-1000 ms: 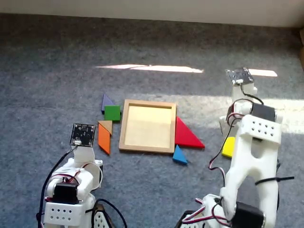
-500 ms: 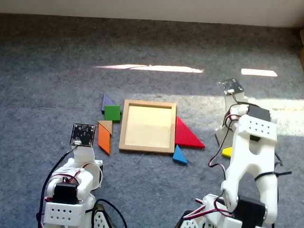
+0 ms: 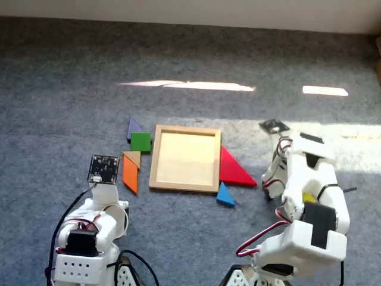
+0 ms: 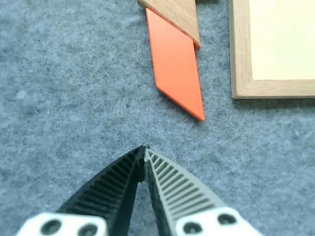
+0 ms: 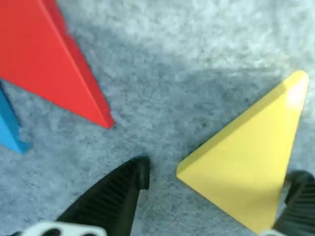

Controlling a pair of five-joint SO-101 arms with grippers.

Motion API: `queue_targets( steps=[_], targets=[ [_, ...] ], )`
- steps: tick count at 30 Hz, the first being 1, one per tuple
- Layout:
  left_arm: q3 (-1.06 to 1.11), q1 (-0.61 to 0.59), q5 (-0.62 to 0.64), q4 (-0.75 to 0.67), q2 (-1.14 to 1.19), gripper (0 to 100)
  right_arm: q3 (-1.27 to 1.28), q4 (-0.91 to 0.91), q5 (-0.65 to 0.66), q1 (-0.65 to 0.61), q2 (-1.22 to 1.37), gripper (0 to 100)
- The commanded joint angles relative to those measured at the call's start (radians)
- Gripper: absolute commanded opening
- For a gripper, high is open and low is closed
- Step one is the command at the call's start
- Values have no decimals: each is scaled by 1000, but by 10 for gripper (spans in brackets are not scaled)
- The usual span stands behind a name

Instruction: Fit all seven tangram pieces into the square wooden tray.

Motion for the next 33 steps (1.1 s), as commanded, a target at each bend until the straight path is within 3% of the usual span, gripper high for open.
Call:
queue_targets(
  steps=[1, 8, 18, 27, 33],
  targets=[
    [19, 7, -8, 5, -31, 6, -7, -44, 8, 12, 7, 286],
    [19, 7, -8, 5, -31, 6, -8, -39, 8, 15, 4, 97],
    [19, 7, -8, 5, -31, 6, -51, 74, 3, 4, -274, 94],
    [19, 7, -8, 5, -31, 6, -44, 140, -5, -111, -530, 94],
    [19, 7, -8, 5, -31, 6, -44, 160, -110, -196, -607, 94]
  ],
)
